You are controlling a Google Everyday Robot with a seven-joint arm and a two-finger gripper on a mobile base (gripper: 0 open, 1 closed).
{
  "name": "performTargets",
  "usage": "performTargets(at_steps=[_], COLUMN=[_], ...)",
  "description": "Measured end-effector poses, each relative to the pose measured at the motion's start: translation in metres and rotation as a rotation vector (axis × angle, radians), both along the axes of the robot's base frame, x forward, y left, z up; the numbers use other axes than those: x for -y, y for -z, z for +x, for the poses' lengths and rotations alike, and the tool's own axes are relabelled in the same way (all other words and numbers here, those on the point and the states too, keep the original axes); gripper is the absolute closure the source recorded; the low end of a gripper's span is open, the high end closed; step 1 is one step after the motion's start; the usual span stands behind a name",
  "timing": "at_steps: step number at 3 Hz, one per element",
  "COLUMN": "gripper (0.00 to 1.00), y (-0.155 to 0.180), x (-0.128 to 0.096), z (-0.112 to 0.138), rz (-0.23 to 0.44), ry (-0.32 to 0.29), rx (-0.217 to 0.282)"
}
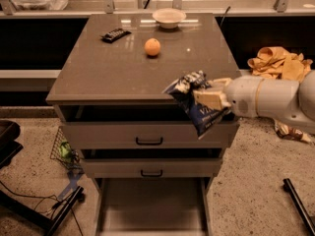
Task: Pick blue chip bag from bottom drawer and place on counter
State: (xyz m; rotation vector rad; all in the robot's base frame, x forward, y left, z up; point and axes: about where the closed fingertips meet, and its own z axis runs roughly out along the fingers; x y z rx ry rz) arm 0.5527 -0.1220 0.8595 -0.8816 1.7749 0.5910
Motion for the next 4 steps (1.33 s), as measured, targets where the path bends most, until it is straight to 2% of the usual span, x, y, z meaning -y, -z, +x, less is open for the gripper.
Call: performTargets(at_steps=[2, 3, 4], gripper=[1.0, 1.0, 0.84], y=[-0.056, -0.076, -0.082], x=[0.002, -0.005, -0.009], z=[0.084, 0.119, 0.121], rz=[-0.016, -0.029, -0.028], ry=[0.01, 0.012, 0.008], rx=[0.084, 0.1, 0.109])
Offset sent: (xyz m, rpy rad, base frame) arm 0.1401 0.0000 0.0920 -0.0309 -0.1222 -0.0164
